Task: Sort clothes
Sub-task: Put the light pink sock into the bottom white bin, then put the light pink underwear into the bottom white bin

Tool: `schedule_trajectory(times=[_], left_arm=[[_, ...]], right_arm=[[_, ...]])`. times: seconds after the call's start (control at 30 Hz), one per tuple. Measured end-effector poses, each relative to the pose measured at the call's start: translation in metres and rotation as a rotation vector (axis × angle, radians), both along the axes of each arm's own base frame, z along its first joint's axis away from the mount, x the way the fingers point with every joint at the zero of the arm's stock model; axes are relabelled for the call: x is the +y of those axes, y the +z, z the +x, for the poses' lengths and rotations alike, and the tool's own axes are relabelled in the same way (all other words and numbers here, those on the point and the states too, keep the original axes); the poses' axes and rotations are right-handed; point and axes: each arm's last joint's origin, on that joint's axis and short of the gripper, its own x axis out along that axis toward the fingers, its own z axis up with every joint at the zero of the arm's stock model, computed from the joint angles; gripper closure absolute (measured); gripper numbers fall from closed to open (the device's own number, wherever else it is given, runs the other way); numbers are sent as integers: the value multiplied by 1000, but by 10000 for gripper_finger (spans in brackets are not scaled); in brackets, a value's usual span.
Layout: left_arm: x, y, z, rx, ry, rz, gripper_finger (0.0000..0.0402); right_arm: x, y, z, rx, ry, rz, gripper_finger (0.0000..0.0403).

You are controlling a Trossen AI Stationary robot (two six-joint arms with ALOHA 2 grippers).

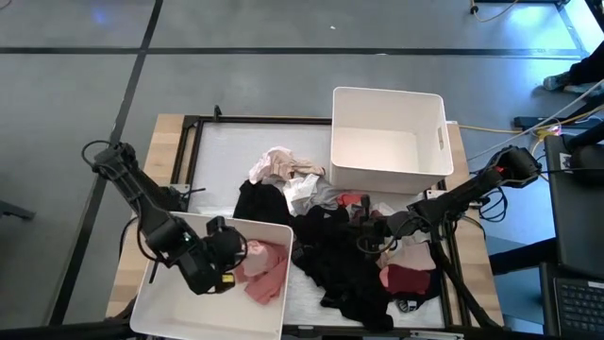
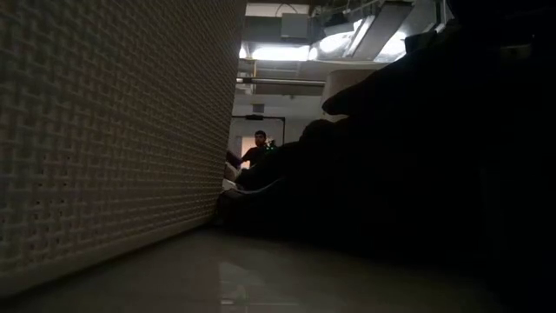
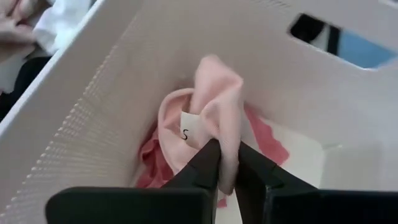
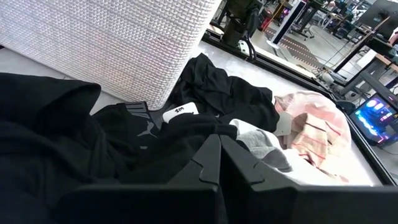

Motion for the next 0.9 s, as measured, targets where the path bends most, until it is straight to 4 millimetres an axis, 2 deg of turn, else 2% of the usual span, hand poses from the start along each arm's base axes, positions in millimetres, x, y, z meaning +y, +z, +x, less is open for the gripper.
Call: schedule_trajectory(times=[0.2, 0.47, 0.67, 0.9], left_arm=[[7, -1, 6, 5, 81, -49, 330], [12, 2, 11, 54, 84, -134, 267], [20, 35, 19, 3, 1, -241, 246], [41, 77, 33, -158, -130, -137, 246]], right_arm=[[0, 0, 0, 0, -3, 7, 397], [0, 0, 0, 0, -2, 7, 397], [0, 0, 0, -3, -2, 9, 397], [0, 0, 0, -3, -2, 9, 397]])
